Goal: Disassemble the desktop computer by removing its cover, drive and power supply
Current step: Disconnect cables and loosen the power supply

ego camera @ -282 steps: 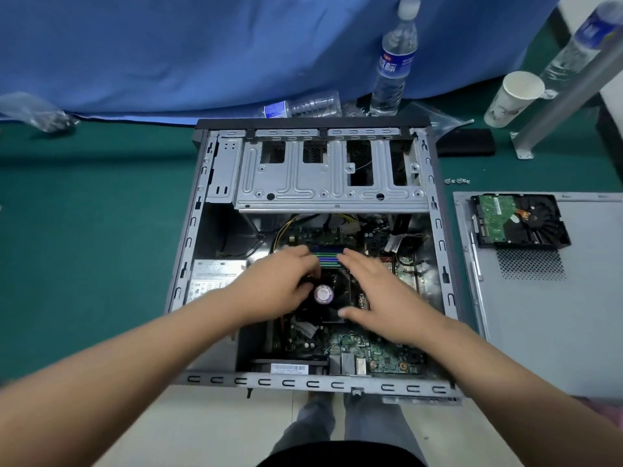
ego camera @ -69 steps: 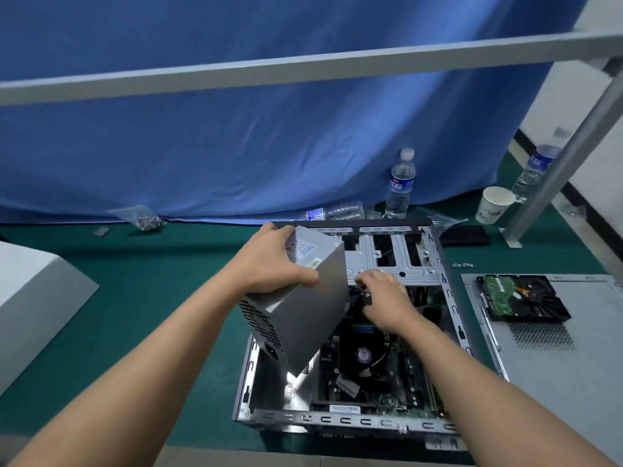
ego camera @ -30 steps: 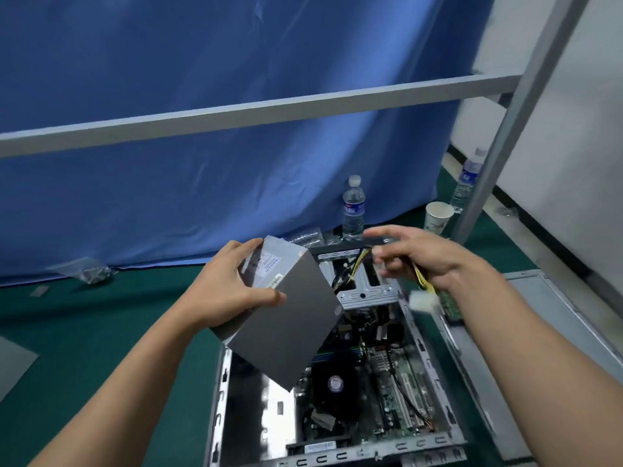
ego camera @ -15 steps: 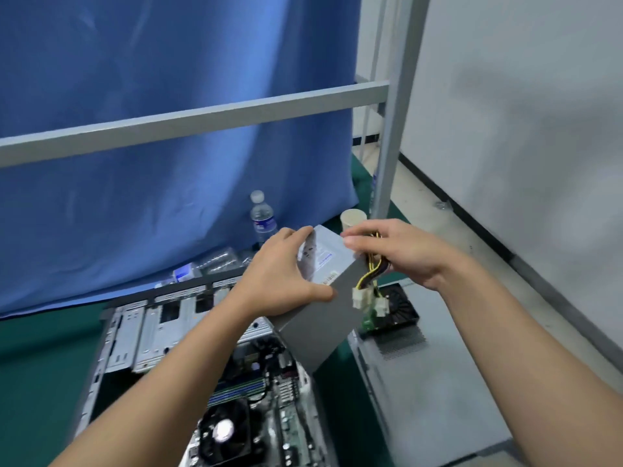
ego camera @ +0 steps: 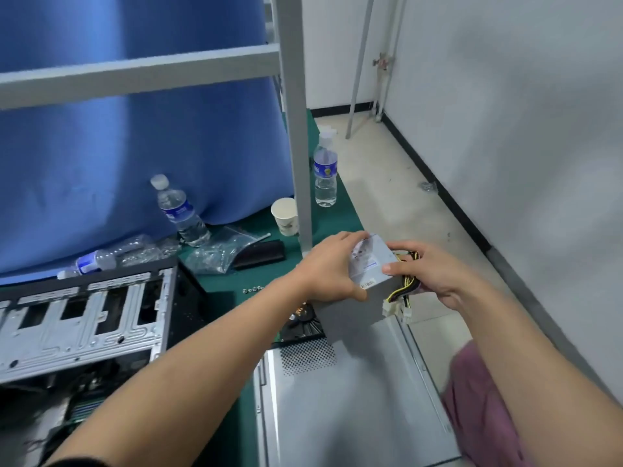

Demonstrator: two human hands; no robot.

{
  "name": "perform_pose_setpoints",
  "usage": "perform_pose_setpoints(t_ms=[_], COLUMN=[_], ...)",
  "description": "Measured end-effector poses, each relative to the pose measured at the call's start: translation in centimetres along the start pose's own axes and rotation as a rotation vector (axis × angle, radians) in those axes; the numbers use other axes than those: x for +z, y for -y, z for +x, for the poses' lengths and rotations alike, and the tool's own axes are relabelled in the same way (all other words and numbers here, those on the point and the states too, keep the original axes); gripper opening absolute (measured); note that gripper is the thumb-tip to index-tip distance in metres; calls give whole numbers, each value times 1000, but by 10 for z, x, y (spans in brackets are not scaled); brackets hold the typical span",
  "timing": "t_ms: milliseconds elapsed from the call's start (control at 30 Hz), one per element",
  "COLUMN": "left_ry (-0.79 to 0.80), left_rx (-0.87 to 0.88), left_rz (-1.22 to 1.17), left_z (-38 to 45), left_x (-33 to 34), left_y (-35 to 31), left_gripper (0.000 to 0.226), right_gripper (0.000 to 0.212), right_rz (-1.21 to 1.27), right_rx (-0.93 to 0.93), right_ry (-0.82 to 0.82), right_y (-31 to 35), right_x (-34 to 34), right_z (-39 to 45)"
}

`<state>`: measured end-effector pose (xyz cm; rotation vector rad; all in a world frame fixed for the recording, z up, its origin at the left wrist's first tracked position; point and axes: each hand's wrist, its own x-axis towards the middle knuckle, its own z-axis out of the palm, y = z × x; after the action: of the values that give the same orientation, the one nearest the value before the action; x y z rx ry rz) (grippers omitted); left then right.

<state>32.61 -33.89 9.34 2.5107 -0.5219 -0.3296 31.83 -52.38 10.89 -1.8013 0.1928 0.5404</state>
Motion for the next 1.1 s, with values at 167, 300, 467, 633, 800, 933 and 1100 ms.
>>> perform_pose_setpoints(t_ms=[167, 300, 467, 633, 800, 933, 1100], left_ry=[53, 80, 126, 146, 125, 93, 90], left_rx=[-10, -33, -29, -8, -106, -107, -90], left_rz=[11, 15, 5, 136, 313, 334, 361], left_z=[42, 56, 62, 60, 46, 42, 44], left_x=[28, 43, 57, 61, 69, 73, 74], left_y=[0, 9, 15, 22, 32, 35, 38], left_gripper=[103, 103, 100, 98, 106, 105, 103], right_gripper=[40, 47, 50, 47, 33, 15, 23], right_rz=[110, 157, 198, 224, 118, 59, 34], right_rx=[28, 53, 76, 81, 96, 119, 224], right_ry=[-38, -58, -71, -53, -128, -146, -96], right_y=[-28, -49, -71, -83, -84, -83, -83], right_x=[-23, -25, -26, -23, -22, -26, -49], right_z=[28, 44, 54, 57, 64, 66, 69])
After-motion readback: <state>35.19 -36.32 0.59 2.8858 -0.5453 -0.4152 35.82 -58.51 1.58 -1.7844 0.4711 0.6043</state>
